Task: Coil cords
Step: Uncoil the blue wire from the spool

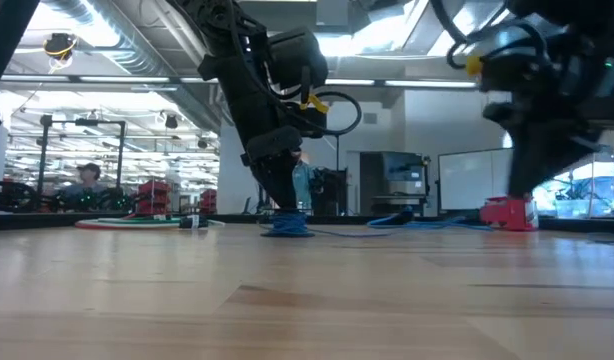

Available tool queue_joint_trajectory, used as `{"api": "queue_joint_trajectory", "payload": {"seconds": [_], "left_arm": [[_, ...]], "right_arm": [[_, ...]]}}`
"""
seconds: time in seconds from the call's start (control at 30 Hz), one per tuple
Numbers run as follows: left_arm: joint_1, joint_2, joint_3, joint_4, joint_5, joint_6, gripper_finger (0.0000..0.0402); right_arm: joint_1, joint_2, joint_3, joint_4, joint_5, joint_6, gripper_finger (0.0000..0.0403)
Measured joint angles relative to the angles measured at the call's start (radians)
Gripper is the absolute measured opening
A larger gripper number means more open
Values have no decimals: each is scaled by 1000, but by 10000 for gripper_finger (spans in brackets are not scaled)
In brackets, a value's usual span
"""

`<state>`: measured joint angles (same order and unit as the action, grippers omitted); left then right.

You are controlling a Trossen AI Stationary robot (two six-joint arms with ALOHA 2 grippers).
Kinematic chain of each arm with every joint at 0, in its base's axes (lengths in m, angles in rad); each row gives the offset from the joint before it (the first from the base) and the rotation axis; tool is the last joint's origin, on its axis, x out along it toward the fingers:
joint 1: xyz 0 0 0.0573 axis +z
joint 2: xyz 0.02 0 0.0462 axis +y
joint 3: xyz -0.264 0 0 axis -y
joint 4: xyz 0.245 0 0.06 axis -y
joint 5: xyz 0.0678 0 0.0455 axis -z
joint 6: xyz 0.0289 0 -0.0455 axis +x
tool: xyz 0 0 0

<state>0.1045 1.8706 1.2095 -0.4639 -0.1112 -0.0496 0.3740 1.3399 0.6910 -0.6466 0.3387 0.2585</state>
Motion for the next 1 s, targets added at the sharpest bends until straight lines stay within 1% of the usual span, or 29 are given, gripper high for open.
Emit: {"api": "queue_joint_trajectory", "payload": {"seconds": [0.1, 0.27, 0.4, 0.5, 0.63, 0.7, 0.77, 0.9, 1.0], "left_arm": [[0, 0, 0, 2, 0, -1, 4], [0, 0, 0, 1, 0, -2, 4], [0, 0, 0, 2, 0, -3, 4], [0, 0, 0, 2, 0, -3, 4], [1, 0, 0, 3, 0, -3, 4], [1, 0, 0, 2, 0, -3, 4], [1, 0, 0, 3, 0, -3, 4], [1, 0, 0, 4, 0, -3, 4], [1, 0, 0, 4, 0, -3, 4]], "right_arm": [[-7, 0, 0, 66, 71, -37, 60], [-10, 0, 0, 174, 80, -148, 129], [-38, 0, 0, 361, 105, -286, 178], [-73, 0, 1, 517, 113, -416, 198], [-112, 0, 1, 653, 102, -450, 206], [-141, 15, 2, 699, 54, -451, 205], [-179, 33, 2, 699, 1, -450, 203], [-278, 100, 2, 674, -69, -429, 198], [-351, 170, 2, 675, -164, -413, 193]]}}
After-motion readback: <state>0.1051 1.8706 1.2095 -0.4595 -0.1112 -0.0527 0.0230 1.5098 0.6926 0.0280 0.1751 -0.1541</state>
